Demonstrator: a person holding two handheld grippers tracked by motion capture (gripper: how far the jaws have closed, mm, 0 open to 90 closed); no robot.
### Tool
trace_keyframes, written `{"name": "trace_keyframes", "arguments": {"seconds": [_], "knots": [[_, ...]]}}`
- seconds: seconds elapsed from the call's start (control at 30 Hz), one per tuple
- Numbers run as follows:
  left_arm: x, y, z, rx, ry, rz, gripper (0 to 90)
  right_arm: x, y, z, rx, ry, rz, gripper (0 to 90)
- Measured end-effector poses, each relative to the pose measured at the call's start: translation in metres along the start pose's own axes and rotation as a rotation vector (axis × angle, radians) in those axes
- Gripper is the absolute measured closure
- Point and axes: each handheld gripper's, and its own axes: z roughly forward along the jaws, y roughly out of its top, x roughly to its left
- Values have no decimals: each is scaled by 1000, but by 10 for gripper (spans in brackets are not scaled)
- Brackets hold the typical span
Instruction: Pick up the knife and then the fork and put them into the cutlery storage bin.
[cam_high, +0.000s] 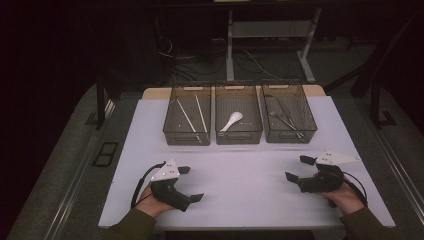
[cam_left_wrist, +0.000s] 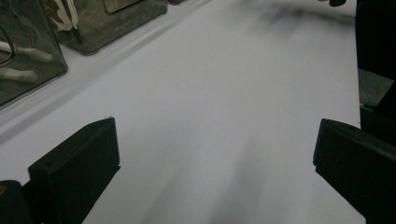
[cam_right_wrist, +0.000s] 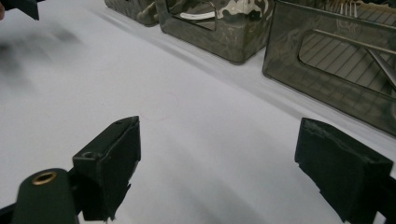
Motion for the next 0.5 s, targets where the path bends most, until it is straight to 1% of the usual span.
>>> {"name": "trace_keyframes", "arguments": {"seconds": [0.07, 0.27, 0.5], "knots": [[0, 0, 0, -2, 1, -1, 0, 0, -3, -2, -4, 1, 12, 143], [0, 0, 0, -6, 3, -7, 0, 5, -10, -5, 0, 6, 19, 137], [1, -1, -1, -5, 5, -11, 0, 9, -14, -6, 2, -1, 11, 136]]}}
